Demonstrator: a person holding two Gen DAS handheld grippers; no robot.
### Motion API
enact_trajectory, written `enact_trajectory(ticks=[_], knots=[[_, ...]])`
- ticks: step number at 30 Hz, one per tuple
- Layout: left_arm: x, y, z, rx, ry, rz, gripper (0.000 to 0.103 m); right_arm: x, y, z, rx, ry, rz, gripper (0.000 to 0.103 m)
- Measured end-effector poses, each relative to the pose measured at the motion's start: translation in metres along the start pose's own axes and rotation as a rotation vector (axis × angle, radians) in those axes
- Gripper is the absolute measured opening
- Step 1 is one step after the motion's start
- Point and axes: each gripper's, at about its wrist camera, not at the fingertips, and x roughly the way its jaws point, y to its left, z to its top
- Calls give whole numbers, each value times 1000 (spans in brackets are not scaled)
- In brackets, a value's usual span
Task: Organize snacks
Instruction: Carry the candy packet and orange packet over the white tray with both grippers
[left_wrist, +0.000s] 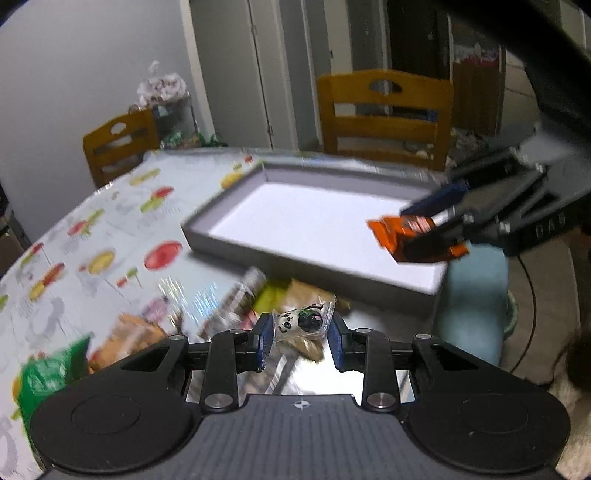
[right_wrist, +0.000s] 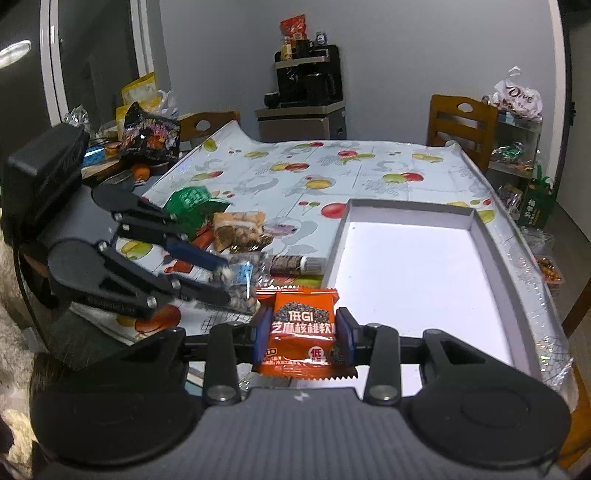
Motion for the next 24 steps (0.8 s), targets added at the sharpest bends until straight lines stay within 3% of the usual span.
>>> enact_trajectory(ticks=[12, 19, 24], knots=[[0, 23, 78, -94, -120, -25, 33, -41, -36, 14, 66, -97, -136, 37], [-2, 17, 123, -137, -204, -111, 33, -73, -59, 24, 109, -157, -229, 37], [19, 3, 126, -159, -179, -146, 33, -90, -74, 19, 152, -176, -271, 37]])
